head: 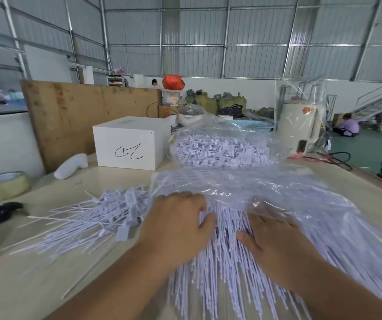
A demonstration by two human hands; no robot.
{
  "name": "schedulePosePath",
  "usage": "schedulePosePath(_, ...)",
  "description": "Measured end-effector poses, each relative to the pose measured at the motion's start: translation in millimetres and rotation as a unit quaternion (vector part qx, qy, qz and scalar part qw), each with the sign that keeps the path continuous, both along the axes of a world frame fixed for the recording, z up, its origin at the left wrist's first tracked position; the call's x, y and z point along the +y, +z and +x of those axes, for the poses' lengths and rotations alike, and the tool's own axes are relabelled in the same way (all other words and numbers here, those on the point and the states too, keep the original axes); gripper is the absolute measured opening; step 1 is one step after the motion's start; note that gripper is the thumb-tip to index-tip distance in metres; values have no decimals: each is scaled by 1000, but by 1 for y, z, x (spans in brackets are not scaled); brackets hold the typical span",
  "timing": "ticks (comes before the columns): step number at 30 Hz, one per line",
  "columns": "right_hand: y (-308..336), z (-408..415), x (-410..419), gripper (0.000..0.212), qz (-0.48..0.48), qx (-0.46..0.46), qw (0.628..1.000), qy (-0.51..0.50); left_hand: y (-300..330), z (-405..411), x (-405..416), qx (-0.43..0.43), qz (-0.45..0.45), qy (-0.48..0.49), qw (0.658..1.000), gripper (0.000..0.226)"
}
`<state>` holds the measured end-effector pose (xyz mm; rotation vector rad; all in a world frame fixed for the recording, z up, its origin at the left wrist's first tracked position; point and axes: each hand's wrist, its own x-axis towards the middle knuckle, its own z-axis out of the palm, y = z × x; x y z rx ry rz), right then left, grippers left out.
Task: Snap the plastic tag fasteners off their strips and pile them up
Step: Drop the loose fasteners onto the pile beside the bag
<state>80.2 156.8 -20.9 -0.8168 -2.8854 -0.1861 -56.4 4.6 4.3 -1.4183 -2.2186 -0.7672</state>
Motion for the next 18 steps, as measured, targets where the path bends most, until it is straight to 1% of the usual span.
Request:
schedulePosePath(2,1,1,0,68,-4,7,1000,-2,4,-6,-5,-31,33,-8,999,23)
schedulePosePath(5,5,1,-4,69,-5,8,1000,-17,3,-17,-10,-49,5,-6,999,18)
schedulePosePath(6,7,2,-5,68,0,8,1000,-23,1,-20,-10,-38,-17,4,999,22)
schedulePosePath(8,12,5,-10,65,10,7,1000,-29,-4,-25,-7,-5,-57,28,998,37)
schedulePosePath(10,17,7,-15,65,9,-3,999,-34,-7,-29,-4,19,-79,51,995,48)
schedulePosePath(12,21,7,-20,66,16,-11,999,-37,-9,-30,-1,32,-87,61,994,54)
schedulePosePath(14,28,4,-23,67,7,3,1000,-24,-11,-30,0,24,-88,59,994,56)
schedulePosePath(16,35,-3,-22,67,-29,35,999,13,-13,-30,1,12,-74,47,996,57)
schedulePosePath(18,42,-16,-20,63,-77,50,994,61,-12,-31,0,9,-44,29,999,50)
